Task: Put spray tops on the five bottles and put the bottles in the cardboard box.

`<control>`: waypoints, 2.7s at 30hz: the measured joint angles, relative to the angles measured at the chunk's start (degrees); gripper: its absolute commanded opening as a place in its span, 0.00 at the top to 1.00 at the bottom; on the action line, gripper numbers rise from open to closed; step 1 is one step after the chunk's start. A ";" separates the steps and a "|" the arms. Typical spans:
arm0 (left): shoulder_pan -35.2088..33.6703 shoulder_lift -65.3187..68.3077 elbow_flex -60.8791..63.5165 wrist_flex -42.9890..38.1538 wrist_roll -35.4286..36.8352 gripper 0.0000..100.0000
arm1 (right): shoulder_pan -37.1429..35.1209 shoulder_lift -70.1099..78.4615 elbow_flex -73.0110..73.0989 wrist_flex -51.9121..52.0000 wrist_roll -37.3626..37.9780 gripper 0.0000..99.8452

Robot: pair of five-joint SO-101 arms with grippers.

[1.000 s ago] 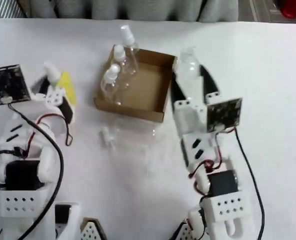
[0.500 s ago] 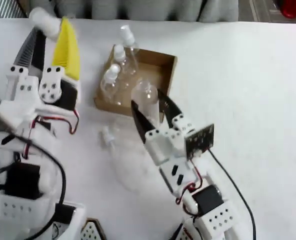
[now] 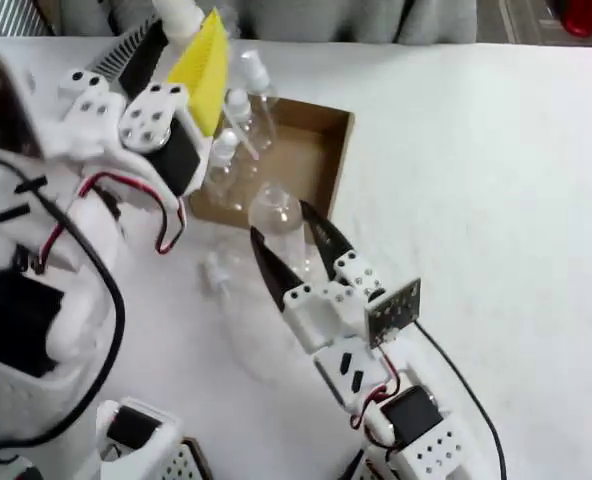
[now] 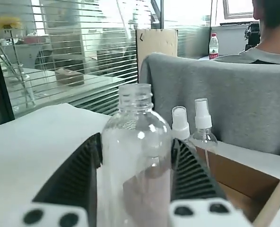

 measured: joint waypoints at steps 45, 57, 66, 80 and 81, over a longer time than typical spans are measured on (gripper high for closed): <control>9.41 -2.20 12.40 10.73 0.00 0.98 | -0.44 -0.53 0.00 0.00 0.00 0.99; 10.37 -16.79 39.03 -1.23 0.00 0.98 | -0.53 -0.70 0.70 0.00 0.00 0.98; 10.37 -20.04 42.73 -1.67 -0.09 0.97 | -0.62 -0.79 0.70 0.00 0.00 0.98; 10.37 -21.89 42.73 3.08 -0.09 0.62 | -0.35 -0.70 0.79 0.00 0.00 0.98; 10.46 -22.77 42.73 3.16 -0.09 0.62 | -0.35 -0.70 0.79 0.00 0.00 0.98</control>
